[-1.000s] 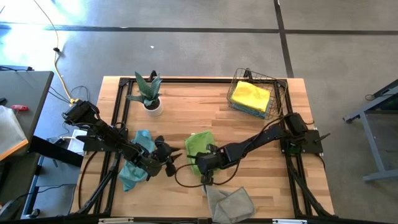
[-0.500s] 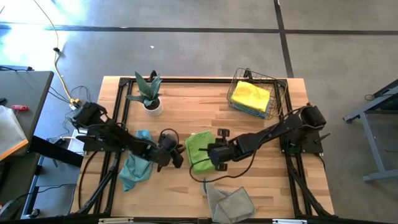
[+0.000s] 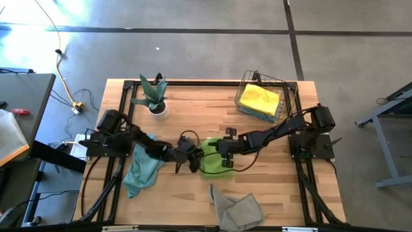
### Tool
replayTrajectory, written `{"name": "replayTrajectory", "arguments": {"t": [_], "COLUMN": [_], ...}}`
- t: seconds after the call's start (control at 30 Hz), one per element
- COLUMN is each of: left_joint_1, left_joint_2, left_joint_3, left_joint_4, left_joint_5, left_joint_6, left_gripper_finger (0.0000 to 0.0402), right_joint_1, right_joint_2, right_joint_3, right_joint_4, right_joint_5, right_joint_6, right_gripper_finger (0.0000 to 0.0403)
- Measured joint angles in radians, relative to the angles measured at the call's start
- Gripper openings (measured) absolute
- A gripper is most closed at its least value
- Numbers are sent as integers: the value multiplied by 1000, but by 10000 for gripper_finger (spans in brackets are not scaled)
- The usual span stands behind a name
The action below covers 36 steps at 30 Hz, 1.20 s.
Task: Fold microfiber towels
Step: Put the green towel into the wire basket
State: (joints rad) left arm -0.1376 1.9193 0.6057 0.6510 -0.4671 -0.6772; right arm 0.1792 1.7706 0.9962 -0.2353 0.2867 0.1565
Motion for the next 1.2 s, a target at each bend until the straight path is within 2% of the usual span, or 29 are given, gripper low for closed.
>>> {"name": "replayTrajectory", "arguments": {"t": [0.27,0.47,0.57,0.67,0.8,1.1,1.2], "left_joint_1": [119,228,262,272,254,112,40], "left_joint_2": [15,16,2,-46,-130,-301,-328], "left_joint_3": [117,165,176,179,178,178,176], "left_joint_4": [-30,-28,-31,-30,-91,-430,-516], "left_joint_5": [-10,-12,4,69,171,296,304], "left_joint_6": [437,641,644,624,547,298,243], "left_gripper_finger": [104,104,104,104,104,104,104], "right_joint_1": [-11,-8,-7,-9,-11,-42,-47], "right_joint_2": [0,0,0,1,10,36,65], "right_joint_3": [-25,-25,-25,-24,-24,-24,-22], "right_joint_4": [16,-2,-22,-37,-25,11,35], "right_joint_5": [-60,-116,-118,-125,-196,-322,-326], "right_joint_6": [20,-32,-137,-252,-360,-189,-151], "right_gripper_finger": [137,137,137,137,137,137,137]}}
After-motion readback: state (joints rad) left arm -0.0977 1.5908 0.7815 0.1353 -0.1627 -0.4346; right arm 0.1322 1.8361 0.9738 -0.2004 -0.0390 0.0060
